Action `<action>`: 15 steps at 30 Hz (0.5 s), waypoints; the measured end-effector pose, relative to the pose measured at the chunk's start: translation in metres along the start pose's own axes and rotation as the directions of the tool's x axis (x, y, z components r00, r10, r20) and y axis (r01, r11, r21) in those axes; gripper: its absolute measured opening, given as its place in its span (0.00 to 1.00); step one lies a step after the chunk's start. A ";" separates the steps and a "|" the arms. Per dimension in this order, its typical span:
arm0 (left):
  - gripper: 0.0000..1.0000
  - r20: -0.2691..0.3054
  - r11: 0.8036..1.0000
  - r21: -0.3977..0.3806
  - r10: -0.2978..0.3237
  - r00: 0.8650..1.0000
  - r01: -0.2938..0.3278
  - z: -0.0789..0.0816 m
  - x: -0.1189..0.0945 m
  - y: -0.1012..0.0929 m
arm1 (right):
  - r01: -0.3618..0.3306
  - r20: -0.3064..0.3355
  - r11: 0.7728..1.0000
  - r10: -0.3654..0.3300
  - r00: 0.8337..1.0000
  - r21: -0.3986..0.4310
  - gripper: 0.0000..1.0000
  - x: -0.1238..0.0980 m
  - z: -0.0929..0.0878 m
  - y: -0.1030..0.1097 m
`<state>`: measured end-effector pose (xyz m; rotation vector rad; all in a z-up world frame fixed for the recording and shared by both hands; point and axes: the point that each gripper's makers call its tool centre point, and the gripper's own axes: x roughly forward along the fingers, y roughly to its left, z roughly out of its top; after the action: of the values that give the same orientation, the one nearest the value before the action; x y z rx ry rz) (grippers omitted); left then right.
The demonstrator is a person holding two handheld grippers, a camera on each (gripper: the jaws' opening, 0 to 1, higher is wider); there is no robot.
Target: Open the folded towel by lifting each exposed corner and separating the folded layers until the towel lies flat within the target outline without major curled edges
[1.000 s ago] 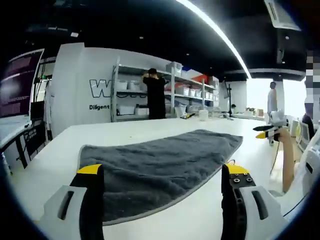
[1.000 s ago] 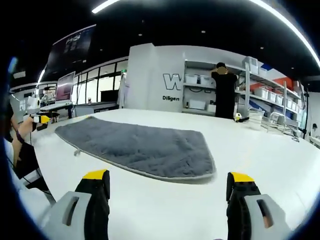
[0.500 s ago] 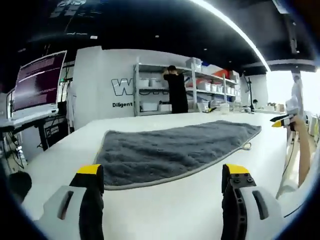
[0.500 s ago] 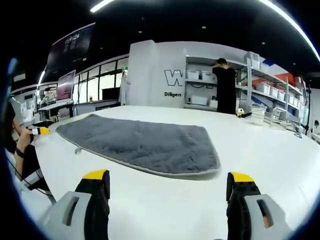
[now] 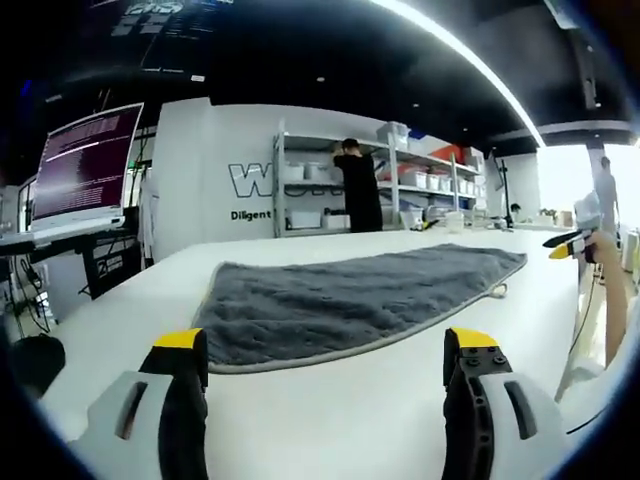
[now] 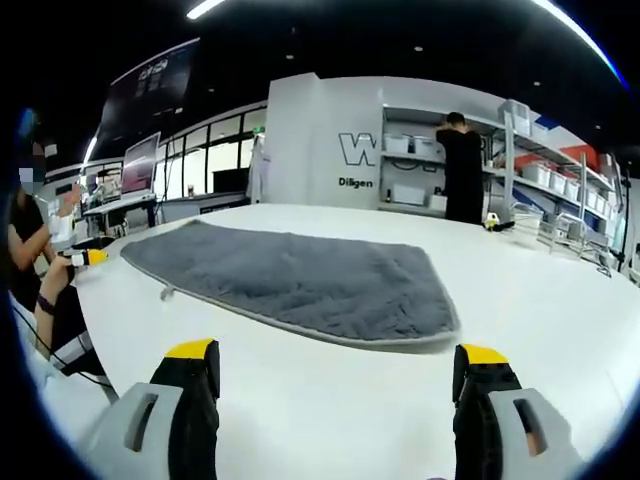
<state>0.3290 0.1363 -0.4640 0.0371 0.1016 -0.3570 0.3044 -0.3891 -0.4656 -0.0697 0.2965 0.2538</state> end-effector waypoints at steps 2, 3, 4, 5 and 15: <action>0.96 -0.004 1.000 -0.002 -0.003 1.000 0.003 -0.001 0.000 0.000 | 0.002 -0.002 1.000 -0.002 1.000 0.003 0.99 0.000 -0.001 -0.002; 0.96 -0.004 1.000 -0.005 -0.007 1.000 0.007 -0.001 0.000 -0.001 | 0.004 -0.002 1.000 -0.004 1.000 0.005 0.99 0.000 -0.001 -0.003; 0.96 -0.001 1.000 -0.010 -0.011 1.000 0.011 0.000 0.000 -0.001 | 0.005 -0.002 1.000 -0.005 1.000 0.007 0.99 0.000 -0.002 -0.004; 0.96 0.001 1.000 -0.014 -0.014 1.000 0.014 0.000 0.000 -0.002 | 0.007 -0.002 1.000 -0.007 1.000 0.009 0.99 -0.001 -0.002 -0.005; 0.95 0.010 0.999 -0.036 -0.026 1.000 0.026 0.001 -0.002 -0.002 | 0.010 -0.003 1.000 -0.010 1.000 0.012 0.99 -0.001 -0.003 -0.005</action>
<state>0.3268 0.1350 -0.4629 -0.0016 0.0993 -0.3811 0.3039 -0.3944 -0.4677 -0.0595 0.3008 0.2415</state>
